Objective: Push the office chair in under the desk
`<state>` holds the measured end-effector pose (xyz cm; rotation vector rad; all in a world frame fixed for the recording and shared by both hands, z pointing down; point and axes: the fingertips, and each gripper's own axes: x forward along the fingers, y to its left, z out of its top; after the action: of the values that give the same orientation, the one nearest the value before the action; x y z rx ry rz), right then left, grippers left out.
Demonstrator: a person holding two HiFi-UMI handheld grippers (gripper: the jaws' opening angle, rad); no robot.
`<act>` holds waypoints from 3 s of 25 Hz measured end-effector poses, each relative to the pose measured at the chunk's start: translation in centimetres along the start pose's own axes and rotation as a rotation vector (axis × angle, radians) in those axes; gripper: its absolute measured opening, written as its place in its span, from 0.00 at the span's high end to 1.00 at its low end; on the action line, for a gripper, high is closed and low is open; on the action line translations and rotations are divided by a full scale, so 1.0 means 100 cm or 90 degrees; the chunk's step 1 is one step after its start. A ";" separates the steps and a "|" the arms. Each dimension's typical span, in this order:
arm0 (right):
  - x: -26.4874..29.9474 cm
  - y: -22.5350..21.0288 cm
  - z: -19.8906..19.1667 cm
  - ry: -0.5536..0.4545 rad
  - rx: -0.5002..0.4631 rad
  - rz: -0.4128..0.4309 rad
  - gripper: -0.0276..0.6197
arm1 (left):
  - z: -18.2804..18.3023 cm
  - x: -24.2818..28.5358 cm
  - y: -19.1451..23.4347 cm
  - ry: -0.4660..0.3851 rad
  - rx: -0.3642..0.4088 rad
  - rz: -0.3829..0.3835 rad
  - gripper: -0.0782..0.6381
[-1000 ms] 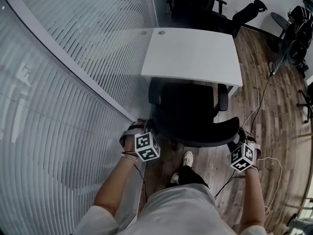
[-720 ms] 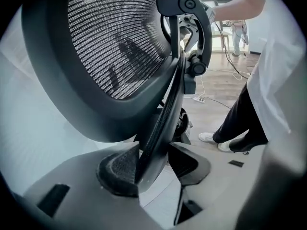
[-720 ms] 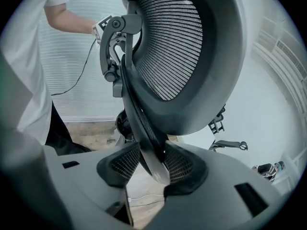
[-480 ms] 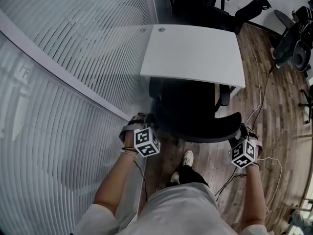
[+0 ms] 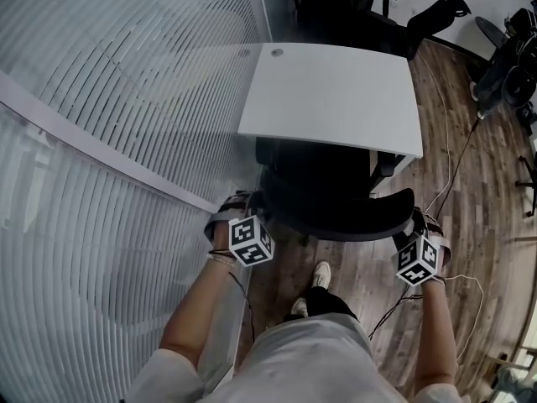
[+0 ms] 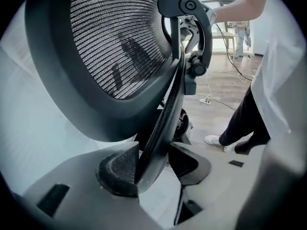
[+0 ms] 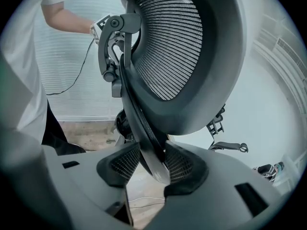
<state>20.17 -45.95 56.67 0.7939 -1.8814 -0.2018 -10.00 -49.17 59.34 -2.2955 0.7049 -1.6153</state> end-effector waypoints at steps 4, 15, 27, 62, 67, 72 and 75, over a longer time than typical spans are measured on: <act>0.021 -0.012 -0.001 -0.002 -0.004 0.000 0.69 | -0.002 0.020 0.012 0.001 -0.005 0.001 0.61; 0.042 -0.056 0.003 -0.015 -0.014 0.005 0.69 | 0.012 0.040 0.049 0.014 -0.027 0.003 0.61; 0.069 -0.090 0.009 -0.028 -0.019 0.005 0.69 | 0.017 0.068 0.084 0.022 -0.035 0.003 0.61; 0.125 -0.140 0.022 -0.001 -0.001 -0.011 0.69 | 0.015 0.124 0.152 0.003 -0.012 0.001 0.60; 0.131 -0.148 0.022 0.002 -0.002 -0.012 0.69 | 0.017 0.131 0.159 0.005 -0.013 0.003 0.60; 0.135 -0.154 0.025 0.003 -0.004 -0.016 0.69 | 0.019 0.134 0.167 0.001 -0.014 0.004 0.60; 0.138 -0.157 0.029 0.003 -0.005 -0.016 0.69 | 0.018 0.137 0.172 0.001 -0.014 0.003 0.60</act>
<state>21.07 -66.97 58.42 0.8131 -1.8653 -0.2220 -8.77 -71.03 61.88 -2.3063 0.7311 -1.6153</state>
